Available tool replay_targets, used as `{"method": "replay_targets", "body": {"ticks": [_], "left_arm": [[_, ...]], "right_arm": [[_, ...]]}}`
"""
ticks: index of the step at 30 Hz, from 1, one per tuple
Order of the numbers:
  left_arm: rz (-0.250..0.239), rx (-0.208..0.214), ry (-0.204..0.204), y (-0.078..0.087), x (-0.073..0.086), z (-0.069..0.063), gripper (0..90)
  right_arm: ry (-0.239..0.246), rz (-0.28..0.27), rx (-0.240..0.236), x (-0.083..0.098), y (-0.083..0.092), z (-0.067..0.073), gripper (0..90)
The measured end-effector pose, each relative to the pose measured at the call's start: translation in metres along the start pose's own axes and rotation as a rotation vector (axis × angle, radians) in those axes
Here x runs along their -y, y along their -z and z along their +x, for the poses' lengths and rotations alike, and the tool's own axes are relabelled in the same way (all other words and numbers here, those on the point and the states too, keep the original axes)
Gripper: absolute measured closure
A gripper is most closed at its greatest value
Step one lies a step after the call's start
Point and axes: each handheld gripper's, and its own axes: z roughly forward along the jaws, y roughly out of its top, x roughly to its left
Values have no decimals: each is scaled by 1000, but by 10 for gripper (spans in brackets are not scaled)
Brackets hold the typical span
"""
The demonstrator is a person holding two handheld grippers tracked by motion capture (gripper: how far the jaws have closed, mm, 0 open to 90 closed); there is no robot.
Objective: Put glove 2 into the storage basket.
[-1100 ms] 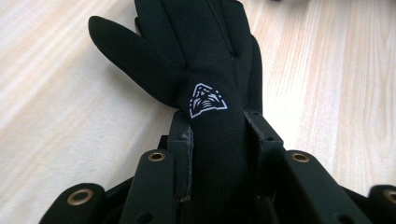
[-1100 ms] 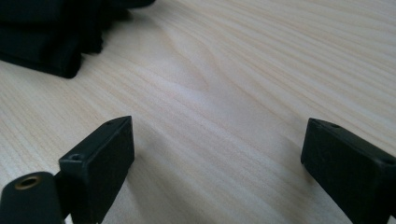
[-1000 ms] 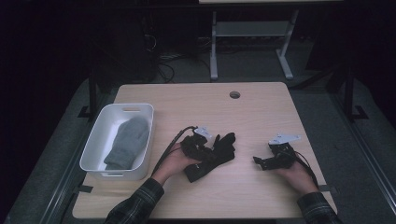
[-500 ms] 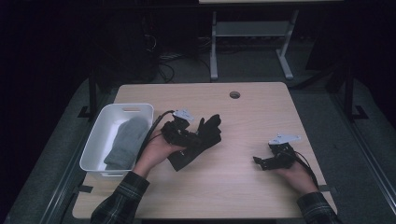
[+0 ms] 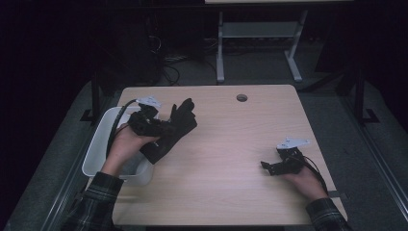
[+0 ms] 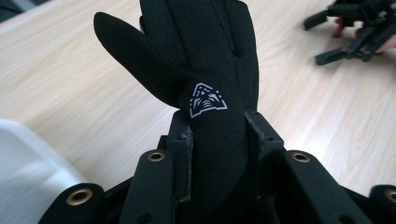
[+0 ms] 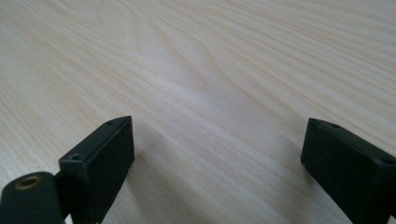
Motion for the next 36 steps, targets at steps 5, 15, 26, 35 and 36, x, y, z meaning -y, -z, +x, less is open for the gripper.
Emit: {"method": "replay_targets", "body": {"ticks": [5, 15, 26, 35, 36], "left_arm": [[-13, -54, 50, 20, 14, 16, 662], [-11, -157, 142, 46, 48, 46, 662], [24, -191, 249, 40, 83, 68, 661], [79, -191, 280, 20, 93, 70, 641], [90, -190, 273, 17, 94, 71, 628]], "right_arm": [[-2, 0, 1, 0, 0, 0, 94], [0, -3, 6, 0, -1, 0, 93], [5, -7, 8, -1, -1, -1, 94], [-1, -5, 8, -1, -1, 0, 94], [2, -6, 8, -1, -1, 0, 94]]}}
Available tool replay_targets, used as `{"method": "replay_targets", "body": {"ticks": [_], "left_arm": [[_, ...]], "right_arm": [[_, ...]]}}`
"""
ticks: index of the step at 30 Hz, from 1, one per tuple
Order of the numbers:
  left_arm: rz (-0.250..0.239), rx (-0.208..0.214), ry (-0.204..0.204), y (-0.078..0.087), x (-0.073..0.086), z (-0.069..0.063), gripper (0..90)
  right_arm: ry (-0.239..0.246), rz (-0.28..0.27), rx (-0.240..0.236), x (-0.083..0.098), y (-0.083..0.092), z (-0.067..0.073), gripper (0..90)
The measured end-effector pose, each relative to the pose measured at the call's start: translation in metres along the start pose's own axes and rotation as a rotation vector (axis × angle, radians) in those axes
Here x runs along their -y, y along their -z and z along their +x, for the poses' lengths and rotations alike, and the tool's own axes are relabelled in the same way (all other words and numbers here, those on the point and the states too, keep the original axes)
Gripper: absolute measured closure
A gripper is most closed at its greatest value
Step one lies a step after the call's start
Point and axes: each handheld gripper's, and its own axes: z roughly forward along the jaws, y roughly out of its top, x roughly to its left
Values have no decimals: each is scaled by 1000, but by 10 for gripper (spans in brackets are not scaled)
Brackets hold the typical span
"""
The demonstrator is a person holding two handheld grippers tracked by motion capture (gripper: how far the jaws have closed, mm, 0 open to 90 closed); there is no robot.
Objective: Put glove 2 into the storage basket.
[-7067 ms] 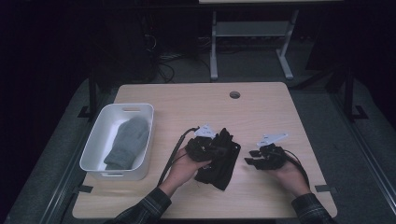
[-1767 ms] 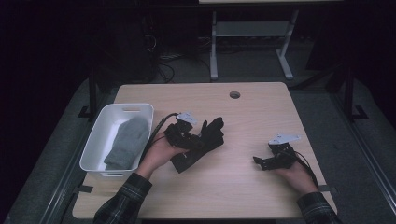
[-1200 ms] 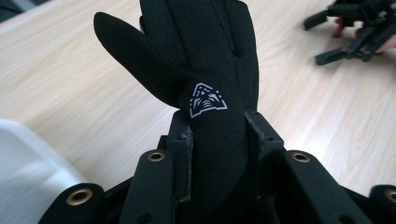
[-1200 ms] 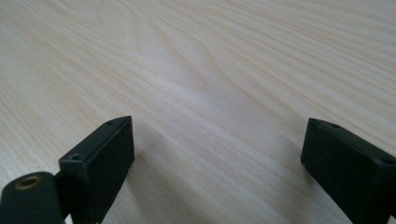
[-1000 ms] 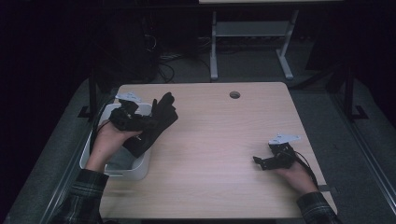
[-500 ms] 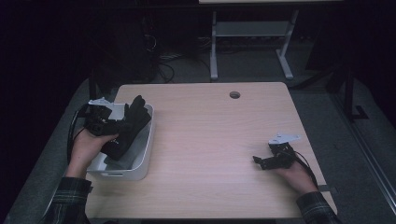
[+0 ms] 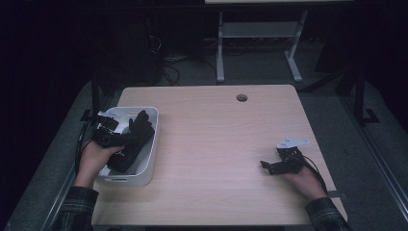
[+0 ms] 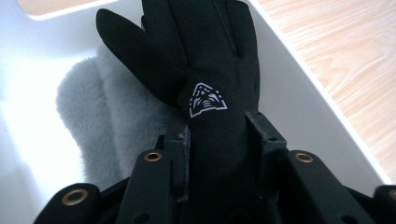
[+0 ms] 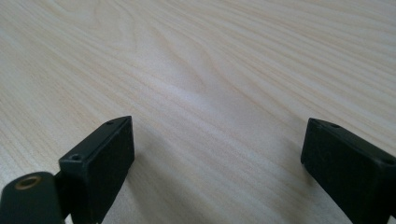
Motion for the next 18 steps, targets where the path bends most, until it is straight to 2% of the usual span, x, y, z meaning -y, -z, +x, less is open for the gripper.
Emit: {"method": "replay_targets", "body": {"ticks": [2, 6, 8, 11, 18], "left_arm": [[9, -17, -22, -4, 1, 0, 575], [-6, -64, -53, -6, 1, 0, 375], [-36, -83, -56, -4, 0, 1, 276], [-75, -106, -54, 4, -2, 2, 188], [-141, -71, -73, 17, -9, -11, 151]], "right_arm": [[3, -1, 0, 0, 0, 0, 94], [0, 0, -1, 0, 0, 0, 94], [0, 0, -1, 0, 0, 0, 94], [-2, 1, 0, 0, 0, 0, 94], [2, -1, 1, 0, 0, 0, 94]]}}
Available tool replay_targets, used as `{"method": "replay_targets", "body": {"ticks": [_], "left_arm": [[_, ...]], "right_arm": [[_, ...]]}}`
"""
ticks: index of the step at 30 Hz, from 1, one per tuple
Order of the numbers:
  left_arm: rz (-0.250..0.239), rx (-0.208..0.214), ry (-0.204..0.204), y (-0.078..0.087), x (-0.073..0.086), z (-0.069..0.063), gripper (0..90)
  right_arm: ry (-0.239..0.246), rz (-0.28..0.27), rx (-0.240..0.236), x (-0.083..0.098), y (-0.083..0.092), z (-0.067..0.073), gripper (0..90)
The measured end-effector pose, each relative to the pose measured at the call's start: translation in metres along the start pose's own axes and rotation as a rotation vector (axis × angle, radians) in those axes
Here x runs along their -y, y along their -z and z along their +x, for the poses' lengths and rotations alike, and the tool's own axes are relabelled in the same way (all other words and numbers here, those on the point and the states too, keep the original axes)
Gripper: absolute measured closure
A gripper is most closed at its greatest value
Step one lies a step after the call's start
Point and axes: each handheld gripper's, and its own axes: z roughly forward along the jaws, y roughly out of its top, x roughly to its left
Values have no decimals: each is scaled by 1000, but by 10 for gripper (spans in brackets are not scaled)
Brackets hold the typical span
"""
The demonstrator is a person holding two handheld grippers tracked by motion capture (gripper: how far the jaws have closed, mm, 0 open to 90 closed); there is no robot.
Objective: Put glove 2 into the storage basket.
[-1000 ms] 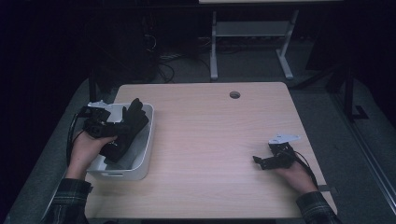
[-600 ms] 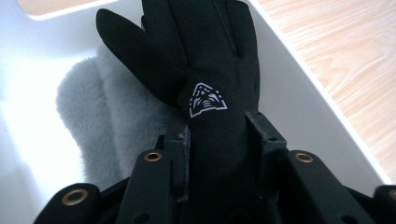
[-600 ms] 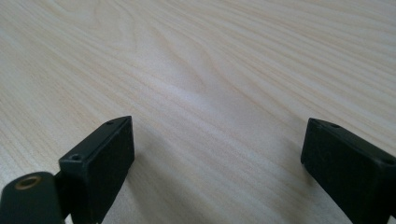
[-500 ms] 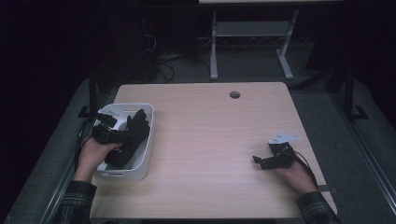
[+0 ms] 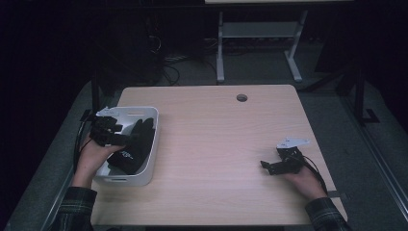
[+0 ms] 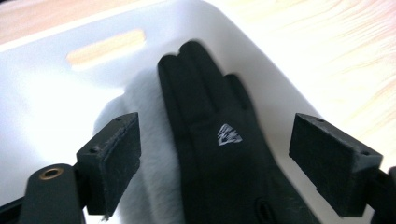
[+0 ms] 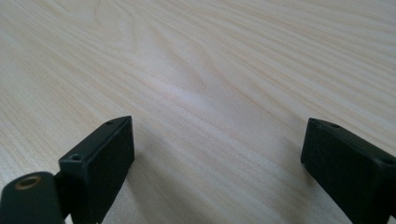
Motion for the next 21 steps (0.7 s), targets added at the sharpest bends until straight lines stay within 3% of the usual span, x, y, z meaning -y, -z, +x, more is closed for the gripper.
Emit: {"method": "replay_targets", "body": {"ticks": [10, 21], "left_arm": [[-51, 85, -50, -3, -20, -31, 139], [-60, 192, -135, -29, -37, -85, 139]], "right_arm": [[-10, 2, 2, 0, 0, 0, 93], [-11, 3, 2, 0, 0, 0, 94]]}}
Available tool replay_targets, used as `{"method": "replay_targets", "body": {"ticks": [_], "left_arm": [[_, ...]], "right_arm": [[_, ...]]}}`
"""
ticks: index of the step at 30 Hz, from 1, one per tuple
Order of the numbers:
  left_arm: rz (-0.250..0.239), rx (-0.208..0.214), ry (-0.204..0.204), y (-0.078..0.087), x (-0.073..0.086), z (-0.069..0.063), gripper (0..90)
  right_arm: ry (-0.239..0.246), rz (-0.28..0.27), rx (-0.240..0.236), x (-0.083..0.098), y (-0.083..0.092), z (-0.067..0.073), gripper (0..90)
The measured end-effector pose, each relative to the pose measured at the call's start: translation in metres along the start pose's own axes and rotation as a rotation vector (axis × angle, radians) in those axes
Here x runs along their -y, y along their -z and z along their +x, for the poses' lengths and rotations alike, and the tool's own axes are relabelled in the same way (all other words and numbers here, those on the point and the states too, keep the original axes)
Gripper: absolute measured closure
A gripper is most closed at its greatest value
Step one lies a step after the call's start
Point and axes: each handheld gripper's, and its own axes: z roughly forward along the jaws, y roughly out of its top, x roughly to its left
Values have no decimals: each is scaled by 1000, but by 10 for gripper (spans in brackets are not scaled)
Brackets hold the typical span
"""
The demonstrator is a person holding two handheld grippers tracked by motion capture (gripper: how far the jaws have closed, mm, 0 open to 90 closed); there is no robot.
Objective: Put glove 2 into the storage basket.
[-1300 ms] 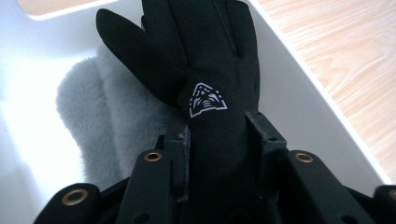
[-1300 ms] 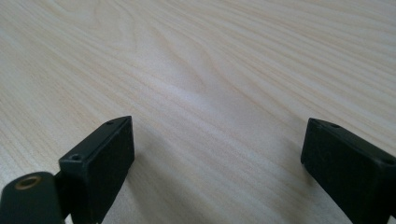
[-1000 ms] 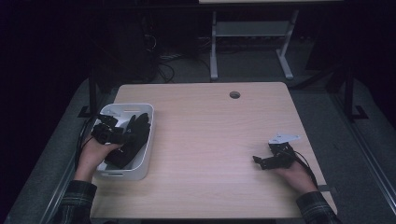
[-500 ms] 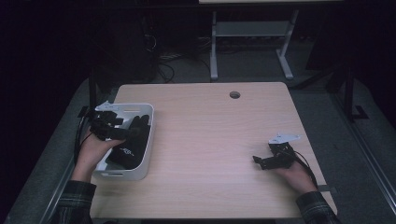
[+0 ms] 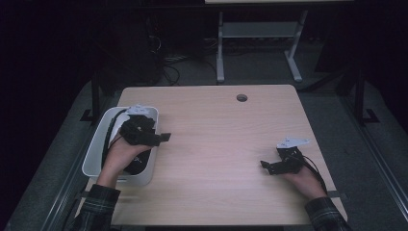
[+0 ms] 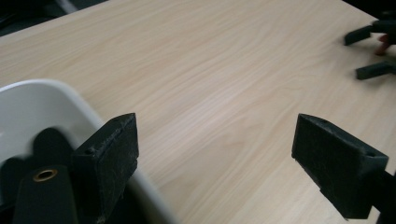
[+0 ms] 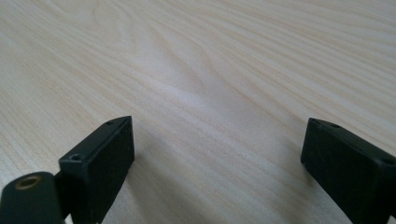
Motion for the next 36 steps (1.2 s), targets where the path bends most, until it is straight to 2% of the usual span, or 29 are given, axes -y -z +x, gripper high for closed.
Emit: {"method": "replay_targets", "body": {"ticks": [6, 9, 15, 18, 25, 27, 29, 36], "left_arm": [[11, 58, -37, -29, -2, -27, 139], [10, 80, -38, -43, 0, -38, 139], [34, 102, -84, -68, 7, -58, 139], [43, 112, -92, -77, 13, -65, 139], [64, 131, -114, -99, 33, -76, 139], [77, 132, -130, -104, 38, -76, 139], [83, 135, -127, -109, 42, -77, 137], [135, 109, -176, -127, 59, -81, 128]], "right_arm": [[0, 0, 0, 0, 0, 0, 94], [0, 0, 0, 0, 0, 0, 94], [0, 0, 0, 0, 0, 0, 94], [1, 0, 0, 0, 0, 0, 94], [1, 0, 0, 0, 0, 0, 94], [3, -1, -1, 0, 0, 0, 94], [3, -1, -1, 0, 0, 0, 94], [1, 0, -1, 0, 0, 0, 94]]}}
